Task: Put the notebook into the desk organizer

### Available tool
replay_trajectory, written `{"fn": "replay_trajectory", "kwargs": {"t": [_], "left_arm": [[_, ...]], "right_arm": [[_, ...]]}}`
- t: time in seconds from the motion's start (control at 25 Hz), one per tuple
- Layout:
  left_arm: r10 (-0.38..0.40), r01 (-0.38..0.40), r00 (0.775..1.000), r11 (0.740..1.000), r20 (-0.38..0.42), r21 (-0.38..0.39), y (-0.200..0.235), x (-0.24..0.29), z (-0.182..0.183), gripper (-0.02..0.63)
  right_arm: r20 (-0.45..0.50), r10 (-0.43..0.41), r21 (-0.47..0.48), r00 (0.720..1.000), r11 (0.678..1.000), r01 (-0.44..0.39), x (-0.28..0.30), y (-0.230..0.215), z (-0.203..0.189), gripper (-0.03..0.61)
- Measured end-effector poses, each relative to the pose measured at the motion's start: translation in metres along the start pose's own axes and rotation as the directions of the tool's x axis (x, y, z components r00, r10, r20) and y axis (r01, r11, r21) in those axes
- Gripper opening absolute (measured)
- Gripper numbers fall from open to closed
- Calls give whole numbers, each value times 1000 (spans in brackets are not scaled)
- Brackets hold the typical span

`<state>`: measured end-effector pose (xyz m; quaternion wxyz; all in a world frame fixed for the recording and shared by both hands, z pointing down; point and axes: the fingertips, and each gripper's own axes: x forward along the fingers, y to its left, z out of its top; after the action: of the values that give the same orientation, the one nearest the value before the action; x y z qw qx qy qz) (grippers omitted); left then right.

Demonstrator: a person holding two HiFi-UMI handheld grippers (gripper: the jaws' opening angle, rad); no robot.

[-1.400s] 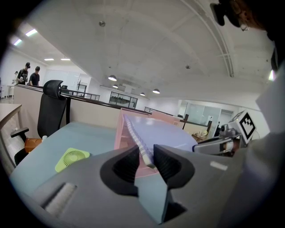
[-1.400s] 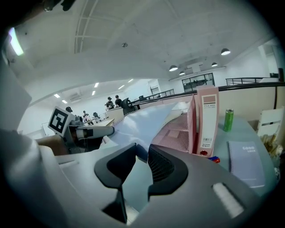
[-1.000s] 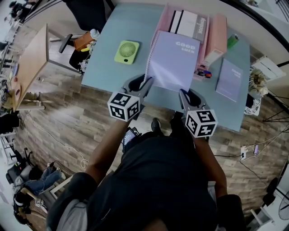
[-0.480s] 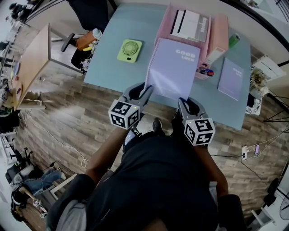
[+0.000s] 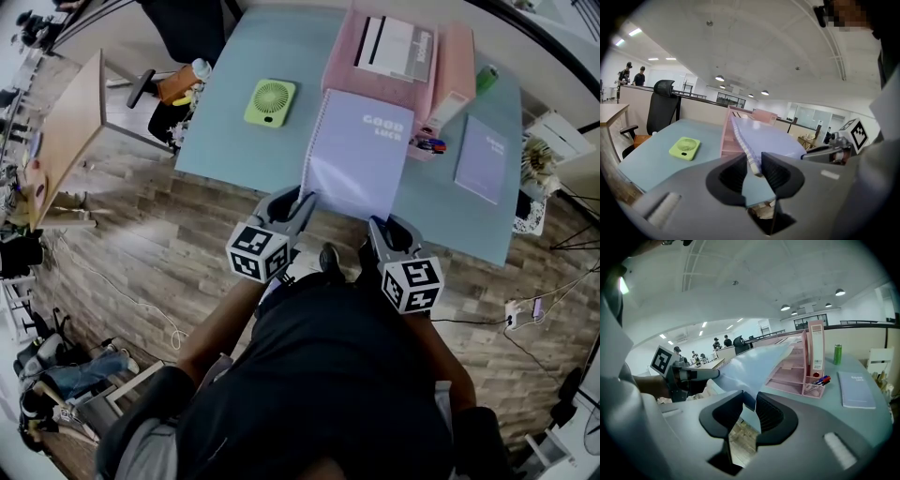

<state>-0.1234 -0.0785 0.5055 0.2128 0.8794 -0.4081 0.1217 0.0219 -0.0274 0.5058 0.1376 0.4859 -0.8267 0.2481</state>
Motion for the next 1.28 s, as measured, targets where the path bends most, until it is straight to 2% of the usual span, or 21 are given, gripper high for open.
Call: {"fn": "replay_trajectory", "kwargs": {"t": [0.28, 0.52, 0.88, 1.28], "left_arm": [[2, -2, 1000, 1000, -12, -11, -5, -6, -12, 156], [-2, 0, 998, 999, -55, -51, -7, -8, -36, 156], [-1, -5, 996, 998, -94, -70, -4, 6, -55, 156], [7, -28, 985, 992, -173, -121, 6, 22, -92, 156]], "right_arm": [[-12, 8, 2, 1000, 1000, -8, -6, 3, -13, 86], [-48, 15, 20, 999, 1000, -14, -8, 6, -33, 86], [-79, 3, 40, 997, 999, 0, -2, -4, -49, 86], [-154, 17, 61, 988, 998, -8, 14, -14, -79, 86]]}}
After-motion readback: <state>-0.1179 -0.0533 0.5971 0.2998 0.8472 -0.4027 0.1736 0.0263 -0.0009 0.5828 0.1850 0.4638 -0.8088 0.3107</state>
